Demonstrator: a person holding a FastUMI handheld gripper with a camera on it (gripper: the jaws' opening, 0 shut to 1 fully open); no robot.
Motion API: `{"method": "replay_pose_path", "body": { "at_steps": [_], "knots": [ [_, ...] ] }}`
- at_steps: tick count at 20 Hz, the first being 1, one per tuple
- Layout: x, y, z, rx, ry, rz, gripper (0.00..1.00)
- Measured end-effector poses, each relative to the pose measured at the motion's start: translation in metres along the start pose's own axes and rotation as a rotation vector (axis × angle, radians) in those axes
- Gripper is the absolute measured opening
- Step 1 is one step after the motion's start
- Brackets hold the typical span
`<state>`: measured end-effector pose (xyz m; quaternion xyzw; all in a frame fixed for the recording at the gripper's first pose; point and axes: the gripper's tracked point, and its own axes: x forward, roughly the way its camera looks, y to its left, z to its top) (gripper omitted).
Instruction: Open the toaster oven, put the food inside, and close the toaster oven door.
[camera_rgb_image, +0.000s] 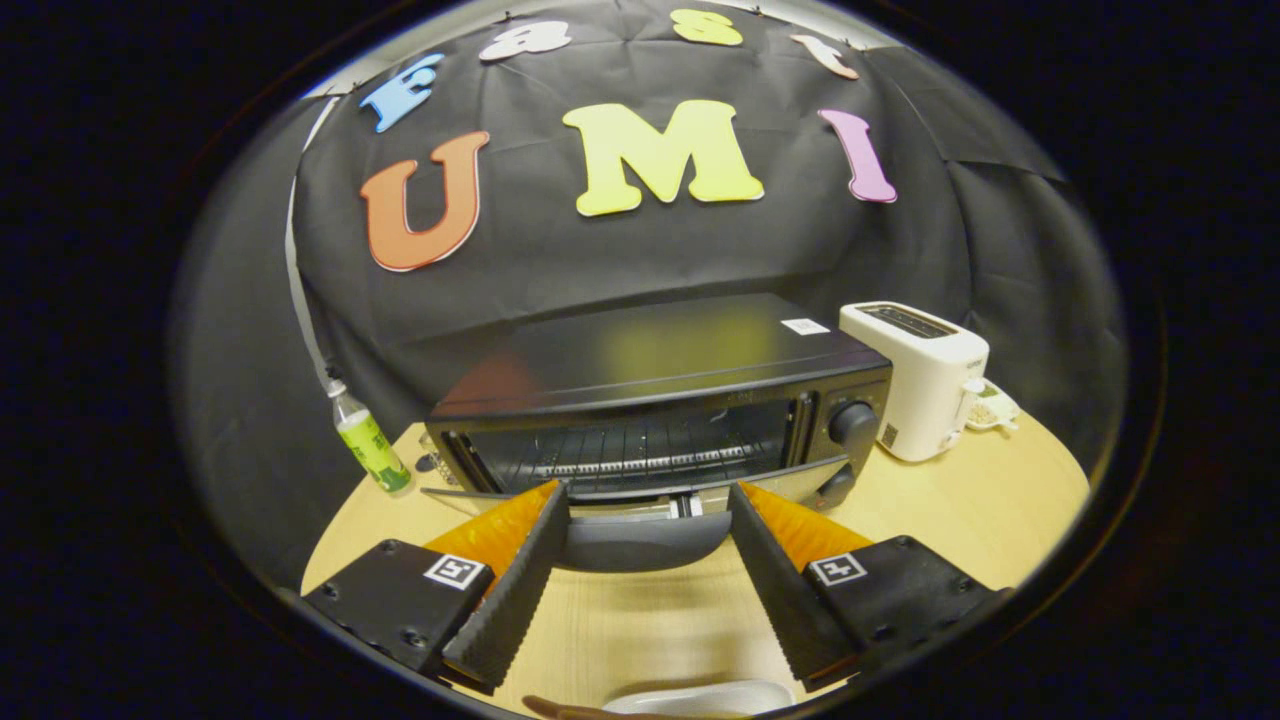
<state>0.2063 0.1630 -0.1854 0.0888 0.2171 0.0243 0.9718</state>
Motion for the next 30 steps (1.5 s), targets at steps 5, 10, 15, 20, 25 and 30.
{"method": "replay_pose_path", "body": {
  "at_steps": [5,10,15,20,25,30],
  "knots": [
    [-0.018,-0.005,-0.036,-0.040,0.036,-0.013,1.00],
    [-0.027,-0.009,-0.063,-0.078,0.096,0.001,1.00],
    [-0.033,-0.011,-0.098,-0.088,0.191,0.045,1.00],
    [-0.042,-0.020,-0.119,-0.006,0.266,0.069,1.00],
    [-0.072,-0.022,-0.128,-0.026,0.255,0.107,1.00],
    [-0.113,-0.023,-0.137,-0.073,0.210,0.116,1.00]
  ]
}}
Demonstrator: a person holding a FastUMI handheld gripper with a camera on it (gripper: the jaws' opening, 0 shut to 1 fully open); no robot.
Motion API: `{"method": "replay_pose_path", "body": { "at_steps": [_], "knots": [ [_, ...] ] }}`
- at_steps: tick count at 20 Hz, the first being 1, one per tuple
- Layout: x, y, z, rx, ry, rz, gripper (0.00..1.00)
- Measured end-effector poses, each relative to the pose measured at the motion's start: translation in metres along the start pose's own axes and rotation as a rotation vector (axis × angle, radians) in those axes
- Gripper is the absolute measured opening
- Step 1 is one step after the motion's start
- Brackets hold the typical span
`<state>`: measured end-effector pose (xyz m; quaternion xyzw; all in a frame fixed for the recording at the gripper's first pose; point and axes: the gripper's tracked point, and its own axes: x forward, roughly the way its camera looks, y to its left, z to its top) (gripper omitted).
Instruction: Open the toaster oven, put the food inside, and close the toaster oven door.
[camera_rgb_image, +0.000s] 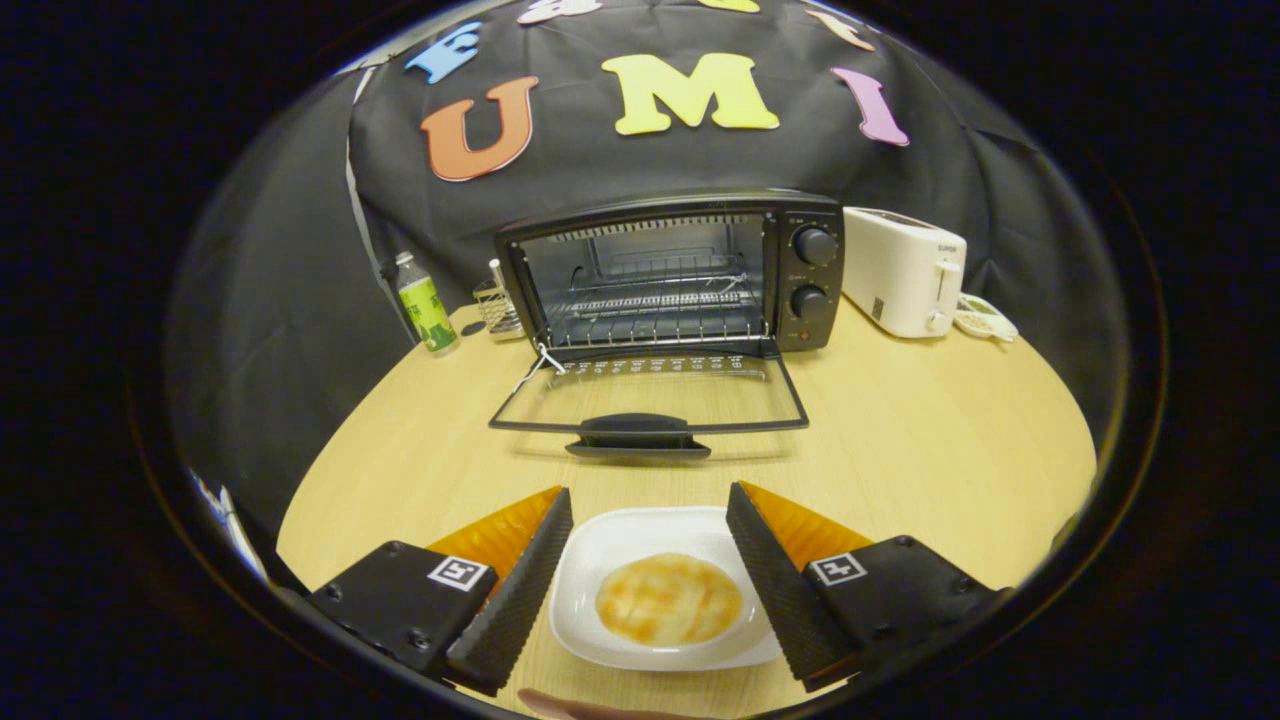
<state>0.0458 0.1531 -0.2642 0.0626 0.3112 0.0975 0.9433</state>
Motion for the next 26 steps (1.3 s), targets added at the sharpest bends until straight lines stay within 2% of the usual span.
{"method": "replay_pose_path", "body": {
  "at_steps": [4,9,11,13,16,19,26],
  "knots": [
    [-0.016,0.005,-0.028,0.000,0.024,-0.005,1.00],
    [-0.028,-0.002,-0.047,-0.074,0.012,-0.064,1.00],
    [-0.029,-0.004,-0.054,-0.067,0.014,-0.075,1.00],
    [-0.024,-0.006,-0.062,-0.068,0.010,-0.092,1.00],
    [-0.016,-0.012,-0.063,-0.154,-0.048,-0.152,1.00],
    [-0.007,-0.015,-0.069,-0.151,-0.045,-0.166,1.00],
    [0.005,-0.012,-0.071,-0.063,0.002,-0.099,1.00]
  ]
}}
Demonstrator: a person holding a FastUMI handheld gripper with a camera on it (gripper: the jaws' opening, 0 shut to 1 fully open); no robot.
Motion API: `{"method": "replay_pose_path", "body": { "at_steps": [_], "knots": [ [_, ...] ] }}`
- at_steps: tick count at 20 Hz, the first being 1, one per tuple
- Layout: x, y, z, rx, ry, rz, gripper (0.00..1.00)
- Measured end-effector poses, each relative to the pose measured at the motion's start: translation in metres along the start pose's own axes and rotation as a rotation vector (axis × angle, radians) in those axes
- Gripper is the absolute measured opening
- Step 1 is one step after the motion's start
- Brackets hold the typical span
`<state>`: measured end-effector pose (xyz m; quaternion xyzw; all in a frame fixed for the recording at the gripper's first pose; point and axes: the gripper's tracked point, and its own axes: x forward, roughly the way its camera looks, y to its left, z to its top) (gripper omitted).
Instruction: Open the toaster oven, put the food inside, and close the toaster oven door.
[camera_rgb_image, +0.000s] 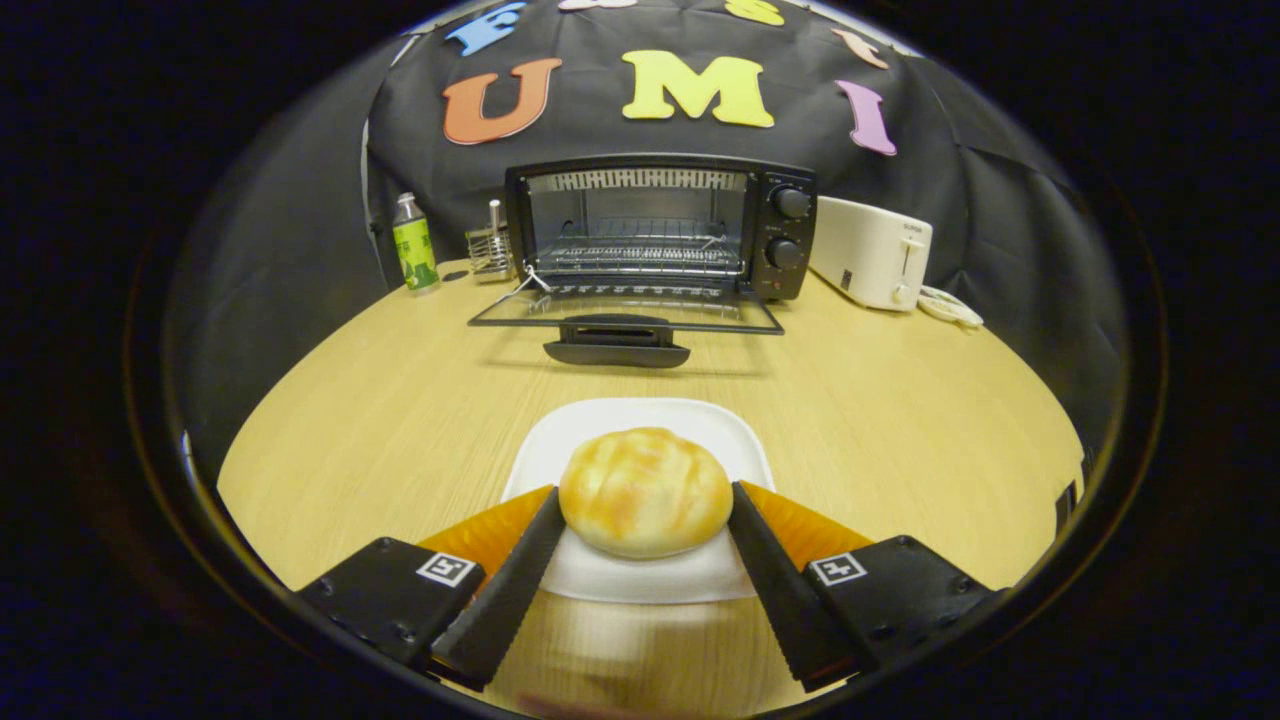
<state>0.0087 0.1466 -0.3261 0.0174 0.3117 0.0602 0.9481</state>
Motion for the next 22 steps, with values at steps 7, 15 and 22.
{"method": "replay_pose_path", "body": {
  "at_steps": [7,15,22],
  "knots": [
    [-0.007,0.000,0.003,0.098,-0.020,0.053,0.88],
    [-0.029,0.019,0.064,0.304,-0.169,0.227,0.87],
    [-0.022,0.032,0.128,0.437,-0.325,0.326,0.87]
  ]
}}
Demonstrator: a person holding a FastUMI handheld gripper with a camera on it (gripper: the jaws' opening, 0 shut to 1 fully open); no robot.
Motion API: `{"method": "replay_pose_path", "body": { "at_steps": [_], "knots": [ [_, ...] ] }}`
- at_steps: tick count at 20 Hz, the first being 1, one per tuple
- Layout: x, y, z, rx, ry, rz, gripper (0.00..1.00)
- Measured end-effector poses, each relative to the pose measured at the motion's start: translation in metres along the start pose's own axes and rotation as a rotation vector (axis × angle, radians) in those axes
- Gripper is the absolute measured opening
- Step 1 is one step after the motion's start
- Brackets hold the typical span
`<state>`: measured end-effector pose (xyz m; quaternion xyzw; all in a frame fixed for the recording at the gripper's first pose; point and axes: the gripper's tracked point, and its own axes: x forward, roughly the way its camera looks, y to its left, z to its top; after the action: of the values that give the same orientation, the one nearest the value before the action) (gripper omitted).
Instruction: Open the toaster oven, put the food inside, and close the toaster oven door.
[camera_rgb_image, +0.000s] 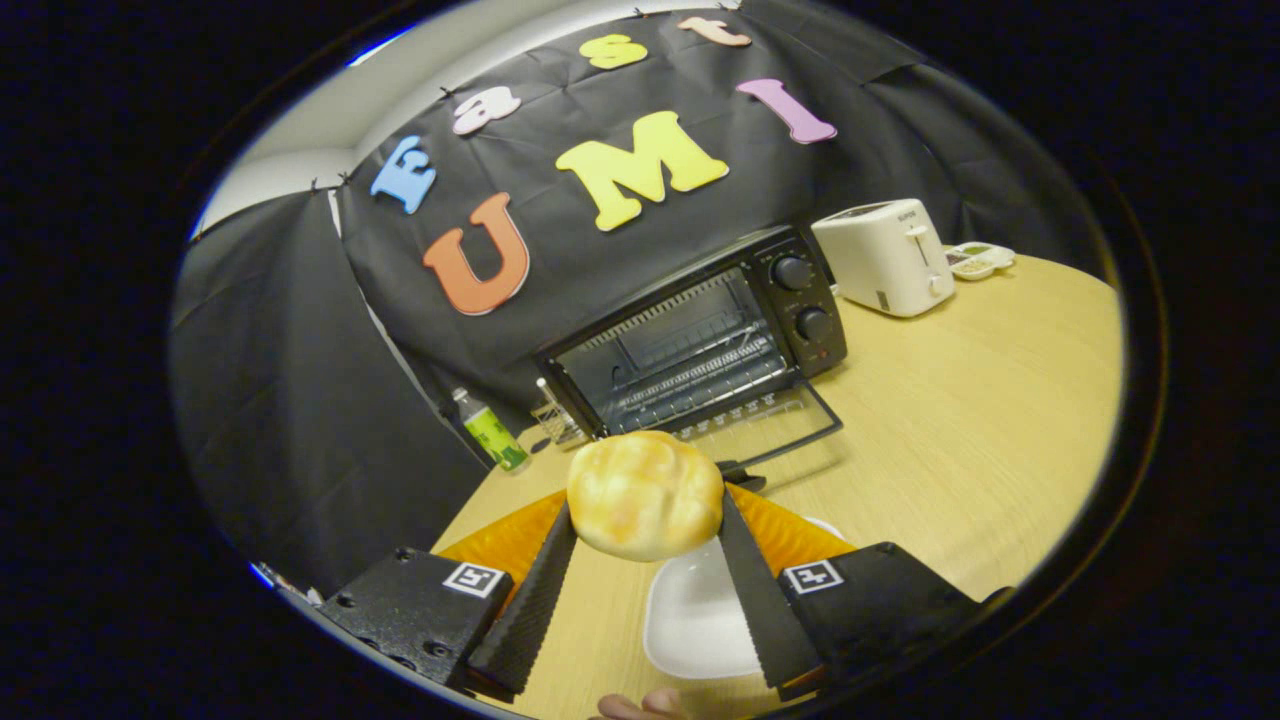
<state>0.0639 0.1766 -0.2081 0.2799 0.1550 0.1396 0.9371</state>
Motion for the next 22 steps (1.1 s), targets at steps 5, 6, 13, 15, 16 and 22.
{"method": "replay_pose_path", "body": {
  "at_steps": [5,6,13,15,16,22],
  "knots": [
    [0.039,0.007,0.033,0.116,-0.064,0.009,0.87],
    [0.050,0.007,0.037,0.132,-0.063,0.010,0.87],
    [0.123,-0.016,0.063,0.180,-0.095,-0.058,0.87],
    [0.142,-0.021,0.064,0.184,-0.089,-0.078,0.87],
    [0.153,-0.023,0.062,0.180,-0.072,-0.088,0.87],
    [0.195,-0.027,0.061,0.164,-0.020,-0.138,0.89]
  ]
}}
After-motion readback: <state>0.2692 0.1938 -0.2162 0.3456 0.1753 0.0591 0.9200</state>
